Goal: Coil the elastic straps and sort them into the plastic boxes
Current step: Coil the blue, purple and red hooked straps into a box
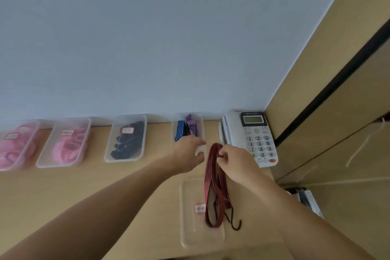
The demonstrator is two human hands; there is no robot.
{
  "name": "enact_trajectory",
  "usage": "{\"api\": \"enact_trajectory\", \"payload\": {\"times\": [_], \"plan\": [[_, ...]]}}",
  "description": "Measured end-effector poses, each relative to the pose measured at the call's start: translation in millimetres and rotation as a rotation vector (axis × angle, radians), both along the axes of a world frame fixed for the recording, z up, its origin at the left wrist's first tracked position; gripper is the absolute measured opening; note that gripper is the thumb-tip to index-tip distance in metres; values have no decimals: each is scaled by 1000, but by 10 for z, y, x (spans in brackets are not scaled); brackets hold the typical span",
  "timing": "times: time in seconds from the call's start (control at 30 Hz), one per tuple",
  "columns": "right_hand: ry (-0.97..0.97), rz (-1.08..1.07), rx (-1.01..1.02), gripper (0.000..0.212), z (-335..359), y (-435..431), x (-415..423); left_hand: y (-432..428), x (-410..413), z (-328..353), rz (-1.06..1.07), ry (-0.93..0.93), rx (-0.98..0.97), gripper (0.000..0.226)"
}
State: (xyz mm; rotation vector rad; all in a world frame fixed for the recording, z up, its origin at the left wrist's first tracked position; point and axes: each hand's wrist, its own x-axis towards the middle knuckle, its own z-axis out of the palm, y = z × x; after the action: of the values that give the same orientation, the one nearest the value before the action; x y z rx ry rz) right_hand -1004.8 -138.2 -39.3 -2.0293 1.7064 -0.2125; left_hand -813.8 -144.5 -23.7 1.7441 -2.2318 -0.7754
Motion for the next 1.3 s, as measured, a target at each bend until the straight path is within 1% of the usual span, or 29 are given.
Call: {"api": "enact_trajectory", "payload": {"times": [0.1,0.23,0.27,0.4,0.43,0.53,0.57,0.6,0.7,0.8,0.9,0.97,1.03,1.13,1.17,1.23,1.3], "plan": [[38,45,166,26,-103,229,-114,301,-132,-68,78,33,99,37],[80,79,254,37,-285,470,-127,632,-240,-147,184,69,188,36],[77,65,251,35,-320,510,-127,700,-253,-156,203,67,197,36],[66,-11,203,10,-414,600,-182,914,-246,-173,261,71,237,36],[48,-25,207,8,-434,628,-205,950,-239,-179,263,64,245,36],[-42,-67,208,33,-495,700,-238,994,-251,-198,250,54,260,37],[-65,-82,206,37,-518,704,-233,996,-263,-206,242,56,266,37],[-83,-100,217,37,-532,701,-224,994,-274,-211,228,58,271,38],[-170,-195,325,19,-546,675,-203,963,-295,-216,170,59,268,38],[-293,-313,413,9,-545,681,-225,906,-293,-184,127,69,254,36],[-410,-358,438,12,-319,634,-265,819,-268,-94,85,53,211,39],[-488,-365,453,16,-54,573,-291,747,-264,7,53,39,146,47],[-555,-368,418,13,264,510,-321,669,-276,172,11,44,42,58],[-774,-358,398,5,762,459,-348,535,-305,510,-77,70,-143,67],[-840,-336,388,3,928,460,-349,489,-317,641,-111,95,-203,65],[-910,-271,316,7,1227,458,-348,400,-346,913,-160,170,-303,54],[-948,-233,213,9,1512,482,-337,337,-369,1199,-142,259,-325,38]]}}
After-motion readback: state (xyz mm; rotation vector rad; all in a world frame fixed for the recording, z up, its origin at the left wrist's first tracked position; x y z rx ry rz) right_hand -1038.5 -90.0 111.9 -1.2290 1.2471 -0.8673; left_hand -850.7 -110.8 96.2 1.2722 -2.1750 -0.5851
